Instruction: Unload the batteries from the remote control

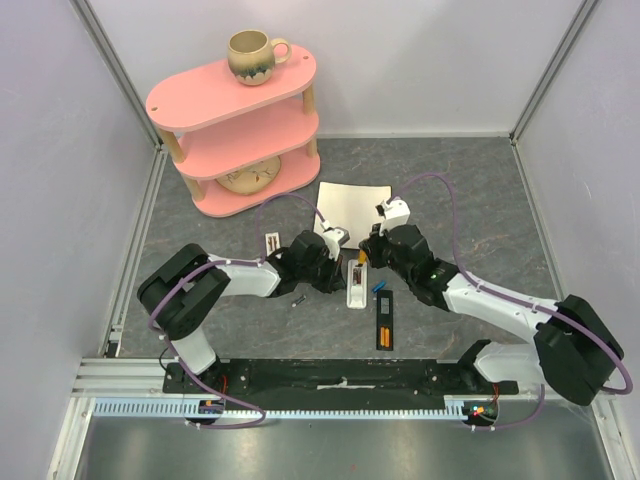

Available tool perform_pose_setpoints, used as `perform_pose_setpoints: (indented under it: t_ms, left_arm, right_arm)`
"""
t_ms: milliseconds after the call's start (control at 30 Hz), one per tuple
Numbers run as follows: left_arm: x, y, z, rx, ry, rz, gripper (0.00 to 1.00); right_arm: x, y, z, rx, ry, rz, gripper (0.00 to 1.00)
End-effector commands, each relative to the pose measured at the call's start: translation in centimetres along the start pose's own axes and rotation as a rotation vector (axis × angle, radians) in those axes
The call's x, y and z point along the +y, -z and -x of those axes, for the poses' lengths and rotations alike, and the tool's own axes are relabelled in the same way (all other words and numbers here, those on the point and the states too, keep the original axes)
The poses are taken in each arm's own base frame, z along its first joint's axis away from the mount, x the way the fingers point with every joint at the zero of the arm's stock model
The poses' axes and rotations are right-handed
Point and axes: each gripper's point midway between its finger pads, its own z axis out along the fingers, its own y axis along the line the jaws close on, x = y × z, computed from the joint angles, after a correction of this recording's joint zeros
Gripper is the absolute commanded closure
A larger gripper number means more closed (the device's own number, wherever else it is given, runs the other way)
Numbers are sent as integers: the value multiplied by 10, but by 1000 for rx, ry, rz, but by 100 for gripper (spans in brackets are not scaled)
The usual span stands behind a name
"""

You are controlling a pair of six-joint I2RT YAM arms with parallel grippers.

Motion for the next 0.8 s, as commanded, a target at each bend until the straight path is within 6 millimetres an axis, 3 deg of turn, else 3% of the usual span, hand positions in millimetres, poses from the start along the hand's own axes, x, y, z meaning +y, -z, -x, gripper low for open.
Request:
perform_pose_setpoints:
  t_ms: [0,200,467,767]
  left_arm:
    - [20,-1,-45,134,51,70,98]
    - [19,-2,-46,129,54,59,98]
    - [20,-1,-46,122,58,63,98]
    - [23,5,-41,101,44,90,98]
  right_arm:
    - [5,-3,2,-19,-35,5,100]
    - [12,1,1,-70,-149,58,100]
    - [1,9,-9,-106,-296,68,100]
    - [5,10,-2,-124,-297,108,100]
